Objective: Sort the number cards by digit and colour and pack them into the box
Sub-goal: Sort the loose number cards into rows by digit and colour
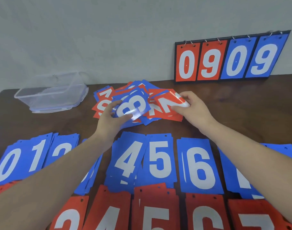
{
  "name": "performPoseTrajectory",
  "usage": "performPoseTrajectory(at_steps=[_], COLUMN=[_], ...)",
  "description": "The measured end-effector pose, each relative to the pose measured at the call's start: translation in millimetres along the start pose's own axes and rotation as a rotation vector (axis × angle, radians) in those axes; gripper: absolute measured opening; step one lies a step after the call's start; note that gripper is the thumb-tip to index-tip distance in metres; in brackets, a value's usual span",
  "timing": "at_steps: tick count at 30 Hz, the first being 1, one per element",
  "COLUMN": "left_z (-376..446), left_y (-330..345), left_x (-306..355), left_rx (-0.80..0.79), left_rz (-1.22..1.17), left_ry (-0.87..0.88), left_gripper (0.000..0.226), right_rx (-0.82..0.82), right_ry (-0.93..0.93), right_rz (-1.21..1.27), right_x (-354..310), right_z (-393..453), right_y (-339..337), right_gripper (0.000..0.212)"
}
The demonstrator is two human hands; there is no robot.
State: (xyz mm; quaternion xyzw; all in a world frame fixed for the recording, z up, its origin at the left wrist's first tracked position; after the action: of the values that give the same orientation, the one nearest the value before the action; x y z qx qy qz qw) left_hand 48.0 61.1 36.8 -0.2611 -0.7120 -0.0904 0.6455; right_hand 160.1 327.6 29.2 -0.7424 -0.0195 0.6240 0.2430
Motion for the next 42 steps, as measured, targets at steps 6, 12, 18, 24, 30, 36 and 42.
performPoseTrajectory(at_steps=[6,12,18,24,30,36,42], left_z=[-20,-38,-61,-97,-132,-152,-163], left_y=[18,30,31,15,-31,-88,-156], left_x=[5,13,10,5,0,-12,-34], left_rx=[-0.081,-0.081,-0.059,-0.014,0.120,0.230,0.266], left_rz=[-0.178,-0.142,-0.105,-0.100,0.080,0.082,-0.193], left_ry=[0.005,0.000,-0.043,-0.026,0.033,0.050,0.054], left_gripper=[0.049,0.019,0.011,0.023,0.032,0.034,0.020], right_rx=[-0.094,-0.234,-0.279,-0.372,-0.471,-0.520,-0.461], right_ry=[0.033,0.026,0.122,0.143,0.108,0.085,0.133], right_rz=[0.127,0.241,0.514,0.644,0.569,0.559,0.566], right_x=[-5,-6,-4,-17,-38,-62,-85], right_z=[-16,-29,-34,-37,-40,-48,-47], right_y=[-10,-11,-4,23,66,101,143], right_gripper=[0.047,0.056,0.049,0.043,0.036,0.034,0.034])
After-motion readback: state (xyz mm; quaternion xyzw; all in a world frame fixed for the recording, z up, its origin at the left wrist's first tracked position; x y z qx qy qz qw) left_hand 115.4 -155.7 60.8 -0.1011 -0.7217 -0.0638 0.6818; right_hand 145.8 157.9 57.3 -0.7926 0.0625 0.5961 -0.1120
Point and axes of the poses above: each hand's wrist, its own z-axis towards the middle knuckle, its own y-axis out of the palm, x = y × z, the point moved 6 cm from there along z, towards the middle knuckle, and after that the axes turned 12 degrees about -x, right-handed, at the moved point
